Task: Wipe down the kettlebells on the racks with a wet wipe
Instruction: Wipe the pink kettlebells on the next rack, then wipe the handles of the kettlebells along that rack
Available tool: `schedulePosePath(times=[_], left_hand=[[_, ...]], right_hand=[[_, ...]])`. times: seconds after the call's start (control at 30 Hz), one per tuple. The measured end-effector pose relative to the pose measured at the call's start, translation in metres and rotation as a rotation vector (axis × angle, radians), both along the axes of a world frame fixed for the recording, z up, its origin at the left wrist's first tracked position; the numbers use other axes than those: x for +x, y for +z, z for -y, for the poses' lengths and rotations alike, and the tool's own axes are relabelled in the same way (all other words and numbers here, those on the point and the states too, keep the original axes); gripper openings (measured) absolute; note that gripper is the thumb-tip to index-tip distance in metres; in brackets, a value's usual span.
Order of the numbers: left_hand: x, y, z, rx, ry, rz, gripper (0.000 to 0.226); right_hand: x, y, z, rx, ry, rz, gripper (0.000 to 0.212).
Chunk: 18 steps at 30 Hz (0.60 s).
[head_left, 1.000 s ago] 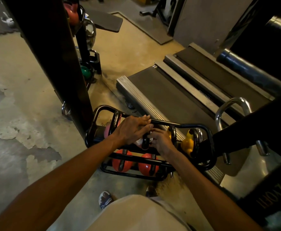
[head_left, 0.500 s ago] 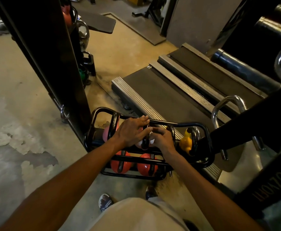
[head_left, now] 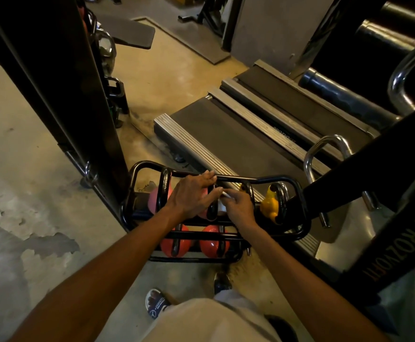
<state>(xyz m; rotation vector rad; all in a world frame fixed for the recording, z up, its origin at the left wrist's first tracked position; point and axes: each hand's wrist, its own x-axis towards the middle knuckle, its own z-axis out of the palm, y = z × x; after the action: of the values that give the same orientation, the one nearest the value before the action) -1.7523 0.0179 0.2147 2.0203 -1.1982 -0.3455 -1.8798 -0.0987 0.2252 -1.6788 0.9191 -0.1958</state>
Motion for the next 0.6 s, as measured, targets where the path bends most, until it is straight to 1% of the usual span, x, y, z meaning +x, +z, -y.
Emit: schedulePosePath(times=[0.03, 0.1, 0.2, 0.3, 0.4, 0.5, 0.6], left_hand=[[-0.001, 0.001, 0.0, -0.003, 0.003, -0.004, 0.062], [-0.002, 0.002, 0.0, 0.002, 0.017, -0.006, 0.064], [-0.003, 0.001, 0.001, 0.007, 0.027, 0.003, 0.063], [-0.008, 0.0, 0.004, 0.0, 0.053, 0.009, 0.054], [-0.016, -0.002, 0.009, 0.003, 0.111, -0.001, 0.049], [-0.023, -0.003, 0.013, 0.018, 0.154, 0.013, 0.049], [-0.032, -0.004, 0.017, 0.054, 0.179, 0.052, 0.052]], right_hand=[[-0.002, 0.001, 0.0, -0.075, 0.08, -0.025, 0.018], [-0.007, -0.001, -0.001, -0.139, 0.185, -0.061, 0.019], [-0.018, 0.0, 0.004, -0.099, 0.223, -0.113, 0.025], [-0.027, 0.003, 0.007, 0.052, 0.138, -0.1, 0.03], [-0.026, 0.004, 0.016, 0.19, -0.049, -0.111, 0.027], [-0.02, 0.015, 0.029, 0.382, -0.172, -0.026, 0.029], [-0.019, 0.025, 0.044, 0.415, -0.239, 0.032, 0.031]])
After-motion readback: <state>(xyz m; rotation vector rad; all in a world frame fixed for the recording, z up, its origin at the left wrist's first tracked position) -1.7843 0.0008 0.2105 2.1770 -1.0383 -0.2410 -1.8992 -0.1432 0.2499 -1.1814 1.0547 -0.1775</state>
